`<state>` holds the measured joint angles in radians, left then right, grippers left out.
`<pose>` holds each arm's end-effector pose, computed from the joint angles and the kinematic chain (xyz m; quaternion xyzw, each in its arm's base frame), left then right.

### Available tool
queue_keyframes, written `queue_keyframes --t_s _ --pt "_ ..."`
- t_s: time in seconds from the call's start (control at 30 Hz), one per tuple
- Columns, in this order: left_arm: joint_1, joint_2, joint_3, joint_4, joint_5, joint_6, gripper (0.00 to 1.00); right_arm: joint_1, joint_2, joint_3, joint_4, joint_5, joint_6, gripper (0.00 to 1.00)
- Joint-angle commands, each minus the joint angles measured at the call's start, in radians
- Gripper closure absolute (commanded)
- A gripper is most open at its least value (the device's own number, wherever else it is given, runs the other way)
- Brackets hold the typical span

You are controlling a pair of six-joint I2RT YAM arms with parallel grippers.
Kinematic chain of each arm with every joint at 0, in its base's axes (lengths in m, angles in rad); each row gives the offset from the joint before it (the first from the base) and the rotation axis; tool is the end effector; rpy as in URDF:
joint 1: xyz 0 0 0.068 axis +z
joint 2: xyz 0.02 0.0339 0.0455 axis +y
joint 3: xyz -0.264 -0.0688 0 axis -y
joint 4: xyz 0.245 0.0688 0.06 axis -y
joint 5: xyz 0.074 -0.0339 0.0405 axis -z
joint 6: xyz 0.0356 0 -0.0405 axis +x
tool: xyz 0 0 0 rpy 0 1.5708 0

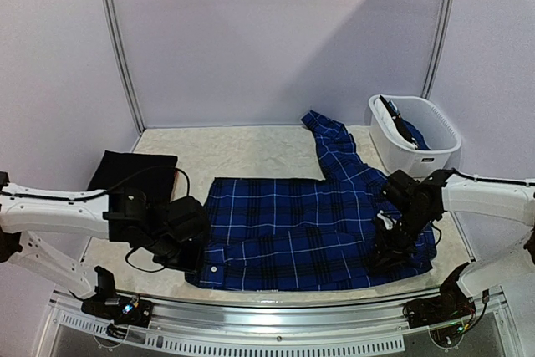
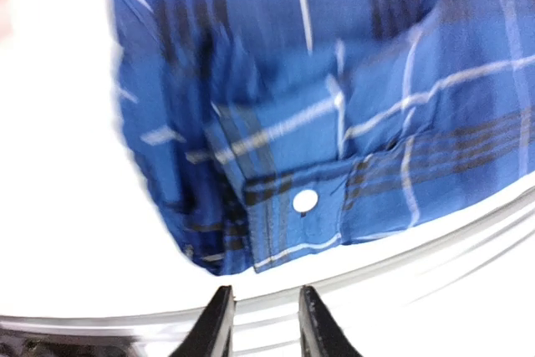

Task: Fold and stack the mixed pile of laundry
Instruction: Move the 1/3-folded shirt to the center of the board.

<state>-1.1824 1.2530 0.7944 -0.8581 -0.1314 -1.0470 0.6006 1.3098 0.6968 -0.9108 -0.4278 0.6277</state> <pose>0.0843 -0.1937 0.2038 0.0587 0.9881 -0.0848 0.1142 0.1499 0.1206 0.1704 -0.0082 -0.9769 -0.1867 0.1035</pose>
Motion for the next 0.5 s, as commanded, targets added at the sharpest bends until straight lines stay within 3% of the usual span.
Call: queue_keyframes --t_s 0.0,0.2,0.37,0.47 --pt "0.025 -0.064 0.121 -0.2 -0.208 -0.005 0.71 0.004 -0.059 0.15 -0.108 0.096 -0.034 0.7" --pt "0.059 -0.096 0.232 -0.265 -0.442 0.094 0.63 0.003 -0.054 0.345 -0.128 0.198 -0.078 0.65" --pt "0.127 -0.068 0.325 -0.313 -0.525 0.183 0.25 0.003 -0.019 0.464 -0.145 0.291 -0.113 0.61" --pt "0.198 -0.04 0.359 -0.235 -0.429 0.364 0.18 0.002 0.002 0.506 -0.149 0.313 -0.125 0.59"
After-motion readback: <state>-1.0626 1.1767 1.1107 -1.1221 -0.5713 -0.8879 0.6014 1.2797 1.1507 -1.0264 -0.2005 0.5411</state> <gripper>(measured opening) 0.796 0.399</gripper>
